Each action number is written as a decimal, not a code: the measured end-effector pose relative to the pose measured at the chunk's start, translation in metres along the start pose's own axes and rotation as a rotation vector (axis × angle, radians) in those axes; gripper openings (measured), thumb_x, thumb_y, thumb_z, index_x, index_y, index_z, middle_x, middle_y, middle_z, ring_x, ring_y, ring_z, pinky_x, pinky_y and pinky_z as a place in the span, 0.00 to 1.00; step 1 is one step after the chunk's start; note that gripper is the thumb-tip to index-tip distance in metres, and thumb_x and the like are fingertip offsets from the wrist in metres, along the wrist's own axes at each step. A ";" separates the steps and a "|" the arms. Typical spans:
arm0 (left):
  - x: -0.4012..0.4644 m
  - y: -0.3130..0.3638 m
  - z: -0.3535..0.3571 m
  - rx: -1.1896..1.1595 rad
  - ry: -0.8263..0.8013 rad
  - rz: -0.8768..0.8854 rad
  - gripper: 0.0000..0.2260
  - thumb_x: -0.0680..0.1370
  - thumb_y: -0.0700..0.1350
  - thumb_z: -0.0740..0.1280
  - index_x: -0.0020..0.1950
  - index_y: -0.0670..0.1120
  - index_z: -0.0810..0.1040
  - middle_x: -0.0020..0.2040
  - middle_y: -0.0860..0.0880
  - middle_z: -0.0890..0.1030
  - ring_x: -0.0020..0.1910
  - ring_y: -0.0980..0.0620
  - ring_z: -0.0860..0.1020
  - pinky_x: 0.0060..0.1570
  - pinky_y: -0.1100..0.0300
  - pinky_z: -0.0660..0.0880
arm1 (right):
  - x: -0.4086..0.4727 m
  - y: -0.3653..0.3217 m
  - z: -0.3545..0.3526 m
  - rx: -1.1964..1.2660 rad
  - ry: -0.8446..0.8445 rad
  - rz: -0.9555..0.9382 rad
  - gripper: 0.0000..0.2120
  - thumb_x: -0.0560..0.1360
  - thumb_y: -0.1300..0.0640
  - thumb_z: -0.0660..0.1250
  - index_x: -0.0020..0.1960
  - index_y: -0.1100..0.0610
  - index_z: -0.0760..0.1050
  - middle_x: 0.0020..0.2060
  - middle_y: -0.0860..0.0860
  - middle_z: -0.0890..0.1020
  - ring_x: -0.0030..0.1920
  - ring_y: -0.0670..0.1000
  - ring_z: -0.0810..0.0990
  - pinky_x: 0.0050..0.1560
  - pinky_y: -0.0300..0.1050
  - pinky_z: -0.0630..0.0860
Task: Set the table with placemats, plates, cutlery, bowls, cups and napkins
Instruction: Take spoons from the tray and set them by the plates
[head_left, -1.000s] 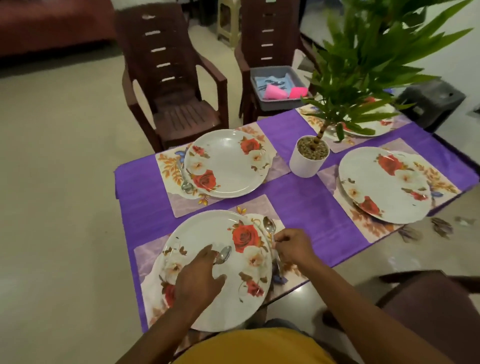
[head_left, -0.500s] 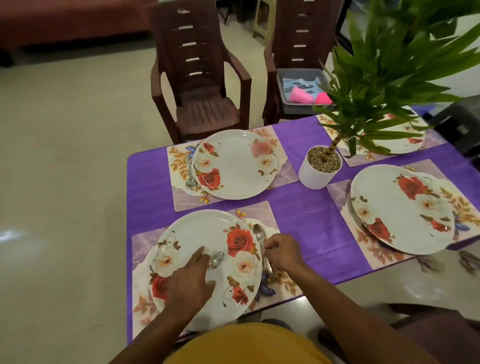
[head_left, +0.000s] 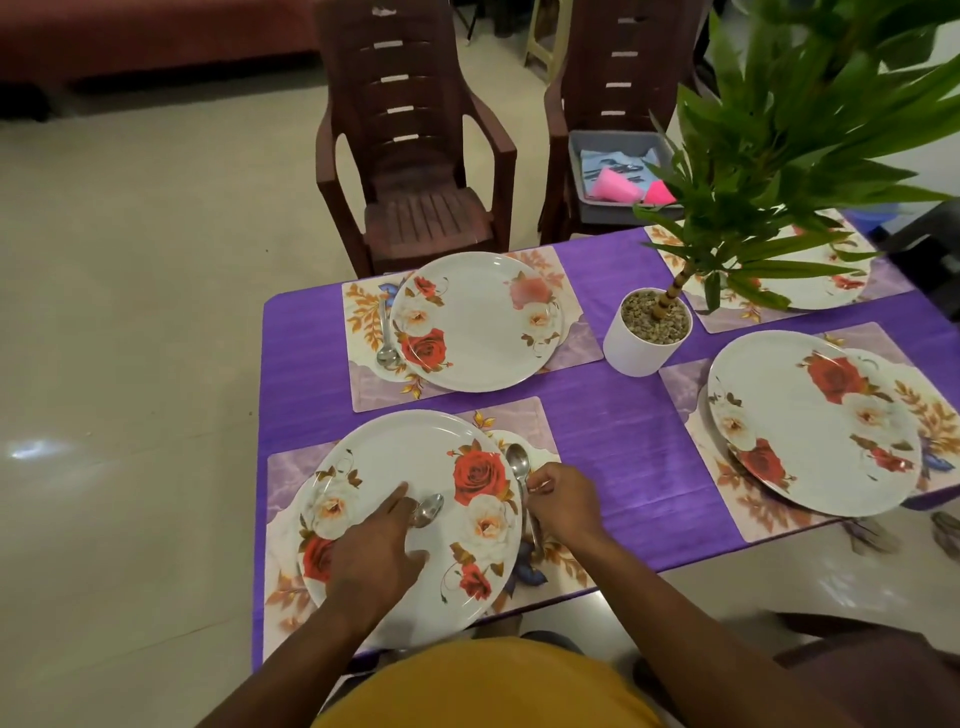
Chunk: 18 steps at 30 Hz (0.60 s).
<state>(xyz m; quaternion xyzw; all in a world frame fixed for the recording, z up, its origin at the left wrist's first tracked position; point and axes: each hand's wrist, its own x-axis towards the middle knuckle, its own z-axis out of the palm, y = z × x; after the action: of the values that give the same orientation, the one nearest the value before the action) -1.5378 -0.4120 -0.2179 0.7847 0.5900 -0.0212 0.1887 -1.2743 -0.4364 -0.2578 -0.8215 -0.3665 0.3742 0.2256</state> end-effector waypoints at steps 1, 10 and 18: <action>0.000 0.000 0.000 0.003 0.000 -0.006 0.33 0.74 0.59 0.76 0.77 0.55 0.72 0.78 0.58 0.70 0.59 0.53 0.83 0.51 0.59 0.82 | 0.000 0.000 0.001 0.001 0.003 -0.001 0.09 0.73 0.61 0.76 0.44 0.48 0.81 0.42 0.43 0.83 0.43 0.45 0.82 0.41 0.41 0.80; 0.000 0.007 -0.003 0.025 -0.019 -0.047 0.37 0.74 0.59 0.76 0.81 0.55 0.67 0.75 0.57 0.74 0.61 0.53 0.83 0.52 0.58 0.82 | -0.001 -0.002 0.000 -0.016 0.012 -0.016 0.07 0.75 0.59 0.75 0.46 0.49 0.81 0.44 0.45 0.83 0.45 0.47 0.82 0.39 0.39 0.77; 0.006 0.006 -0.009 -0.033 -0.100 -0.034 0.35 0.74 0.60 0.76 0.78 0.55 0.70 0.79 0.56 0.69 0.70 0.52 0.77 0.61 0.56 0.79 | -0.005 -0.008 -0.012 0.019 -0.009 0.045 0.10 0.72 0.60 0.76 0.45 0.46 0.79 0.44 0.45 0.83 0.44 0.46 0.82 0.44 0.45 0.82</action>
<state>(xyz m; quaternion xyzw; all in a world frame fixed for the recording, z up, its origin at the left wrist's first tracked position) -1.5317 -0.4050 -0.2096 0.7692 0.5935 -0.0541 0.2305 -1.2709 -0.4364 -0.2428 -0.8256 -0.3454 0.3864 0.2232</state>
